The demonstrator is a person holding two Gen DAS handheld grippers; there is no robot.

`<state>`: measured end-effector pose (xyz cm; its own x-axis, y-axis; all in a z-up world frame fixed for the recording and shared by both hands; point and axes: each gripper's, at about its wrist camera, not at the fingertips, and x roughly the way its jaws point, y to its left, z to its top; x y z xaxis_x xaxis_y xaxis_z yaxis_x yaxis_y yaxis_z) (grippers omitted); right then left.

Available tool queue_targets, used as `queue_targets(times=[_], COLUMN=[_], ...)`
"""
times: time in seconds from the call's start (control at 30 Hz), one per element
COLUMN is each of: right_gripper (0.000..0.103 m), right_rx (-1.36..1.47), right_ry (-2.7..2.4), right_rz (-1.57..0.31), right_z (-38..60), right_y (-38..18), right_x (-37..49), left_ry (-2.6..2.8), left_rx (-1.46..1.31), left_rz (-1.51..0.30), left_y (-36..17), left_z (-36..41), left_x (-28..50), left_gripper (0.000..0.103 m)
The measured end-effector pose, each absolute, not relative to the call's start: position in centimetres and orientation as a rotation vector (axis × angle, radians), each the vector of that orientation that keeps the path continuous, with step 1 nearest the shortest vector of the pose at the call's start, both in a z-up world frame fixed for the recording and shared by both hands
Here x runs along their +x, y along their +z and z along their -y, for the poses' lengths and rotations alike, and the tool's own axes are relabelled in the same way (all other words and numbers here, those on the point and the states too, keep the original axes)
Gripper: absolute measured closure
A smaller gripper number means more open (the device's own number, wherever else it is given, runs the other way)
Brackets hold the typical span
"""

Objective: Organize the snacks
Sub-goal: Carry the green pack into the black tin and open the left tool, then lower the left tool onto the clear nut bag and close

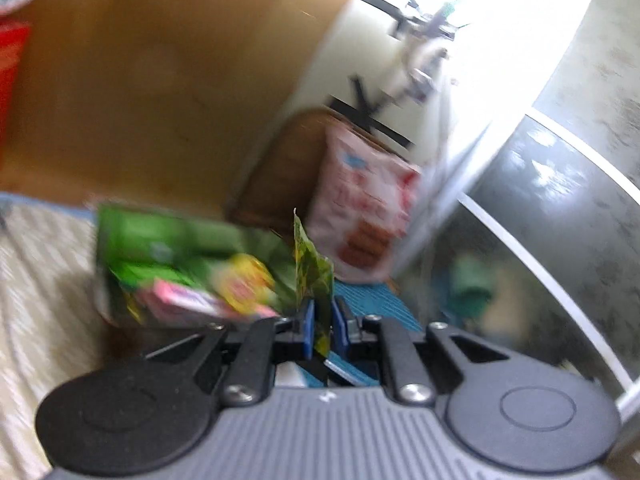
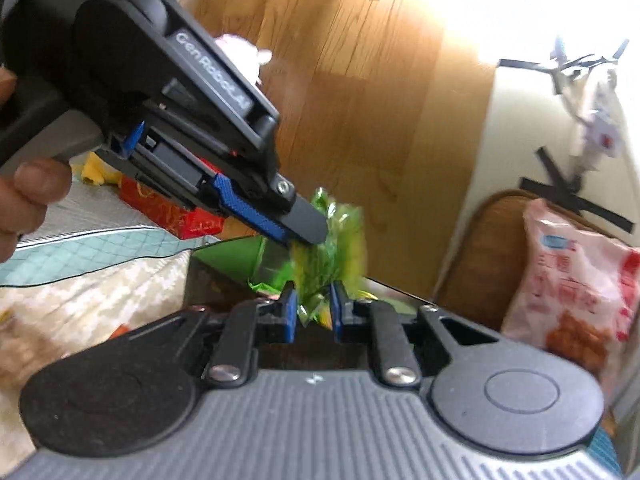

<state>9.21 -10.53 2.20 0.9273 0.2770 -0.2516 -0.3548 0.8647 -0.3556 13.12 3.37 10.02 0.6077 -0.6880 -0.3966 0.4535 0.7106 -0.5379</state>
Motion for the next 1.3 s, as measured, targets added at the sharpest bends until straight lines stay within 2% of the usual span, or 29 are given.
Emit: queue_targets(times=[0.1,0.2,0.47,0.7,0.87,1.0,1.2,1.3], right_gripper=[0.071,0.072,0.068,0.068,0.068,0.068,0.067,0.059], right_rx=[-0.388,-0.325,-0.204,0.041,0.171,0.161,0.114,0.106], right_ry=[0.314,0.349,0.451,0.554,0.588,0.617,0.645,0.653], right_rz=[-0.222,-0.227,-0.323,-0.557,-0.626,-0.657,-0.669,-0.685], right_z=[10.2,10.9,12.4,12.9,12.7,10.9,8.5,7.6], right_y=[2.0,2.3,1.3,-1.2,-1.6,-1.8,-1.8,-2.3], right_x=[11.1,9.8,4.2,3.3,2.5,2.2,1.9,2.0], left_ry=[-0.613,-0.510,-0.470,-0.422,-0.418,-0.408,-0.404,-0.403], left_rx=[-0.396,-0.331,-0.328,-0.397,-0.463,-0.489,-0.549,-0.568], left_rz=[-0.649,-0.672,-0.625,-0.630,-0.698,-0.714,-0.712,-0.716], left_y=[9.2,7.9,7.7,6.4,3.8,2.6,1.6,1.2], left_z=[-4.1,-3.8,-6.1,-10.6,-12.6,-14.1,-16.2,-16.6], left_x=[15.9,17.6,14.8,10.5,7.2,4.5,1.2,0.4], left_gripper=[0.090,0.078,0.067,0.065,0.062,0.057,0.057,0.057])
